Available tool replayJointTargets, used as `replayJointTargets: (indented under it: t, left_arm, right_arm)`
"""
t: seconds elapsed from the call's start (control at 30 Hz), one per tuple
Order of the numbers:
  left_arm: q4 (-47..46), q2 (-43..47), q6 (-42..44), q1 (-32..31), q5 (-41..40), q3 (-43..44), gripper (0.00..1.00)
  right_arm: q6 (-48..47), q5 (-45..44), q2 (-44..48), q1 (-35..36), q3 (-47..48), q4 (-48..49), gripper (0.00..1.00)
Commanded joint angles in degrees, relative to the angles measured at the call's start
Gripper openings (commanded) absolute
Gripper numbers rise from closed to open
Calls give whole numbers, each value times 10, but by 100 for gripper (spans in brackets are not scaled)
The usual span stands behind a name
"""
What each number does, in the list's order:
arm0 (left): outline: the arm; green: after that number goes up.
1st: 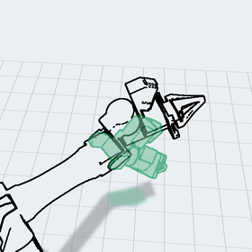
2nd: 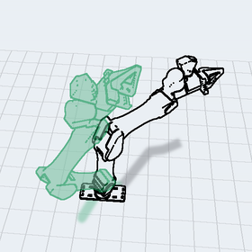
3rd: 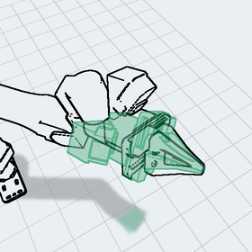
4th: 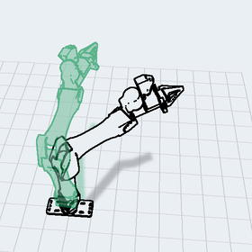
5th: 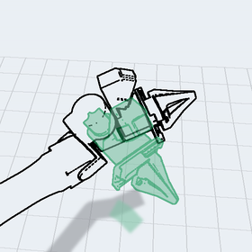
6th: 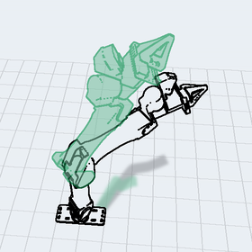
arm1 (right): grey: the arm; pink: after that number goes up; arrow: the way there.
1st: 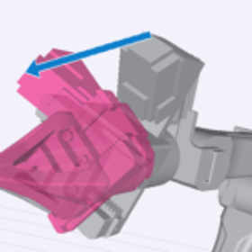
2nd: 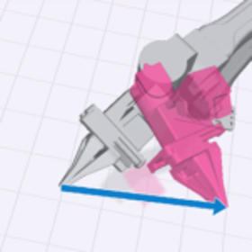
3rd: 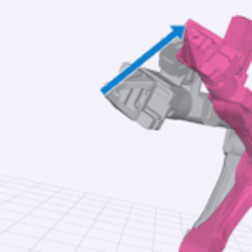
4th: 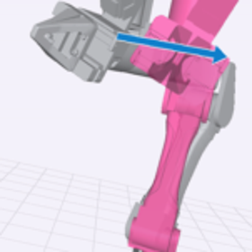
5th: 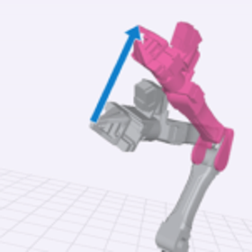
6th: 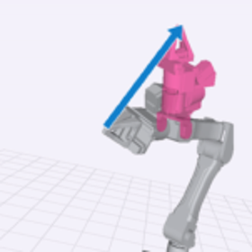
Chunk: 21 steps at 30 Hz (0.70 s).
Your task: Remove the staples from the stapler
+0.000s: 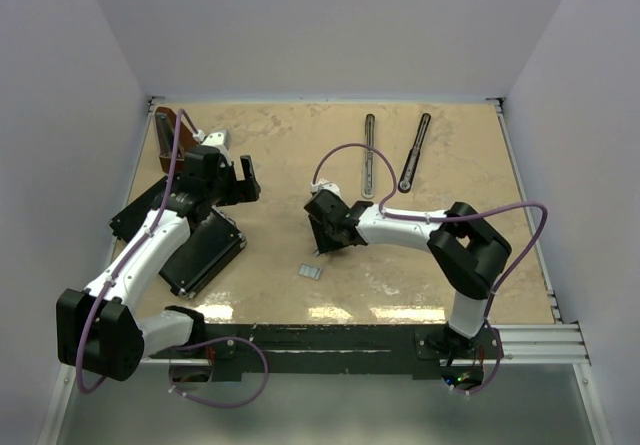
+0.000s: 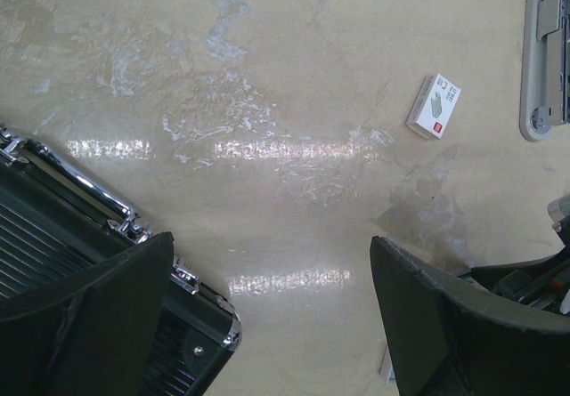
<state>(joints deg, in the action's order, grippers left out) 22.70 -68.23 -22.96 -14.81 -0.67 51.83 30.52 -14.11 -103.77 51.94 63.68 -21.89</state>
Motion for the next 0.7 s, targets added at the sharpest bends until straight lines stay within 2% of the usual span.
replayJointTargets:
  t: [0.0, 0.43, 0.67]
  left_arm:
    - [-21, 6, 5, -3, 3, 1, 96]
    - [-20, 7, 5, -2, 4, 1, 96]
    - [-21, 7, 5, -2, 4, 2, 96]
  right_arm:
    - [23, -32, -7, 8, 11, -15, 50]
    - [38, -36, 2, 8, 1, -14, 48]
    - [40, -35, -5, 8, 1, -19, 43]
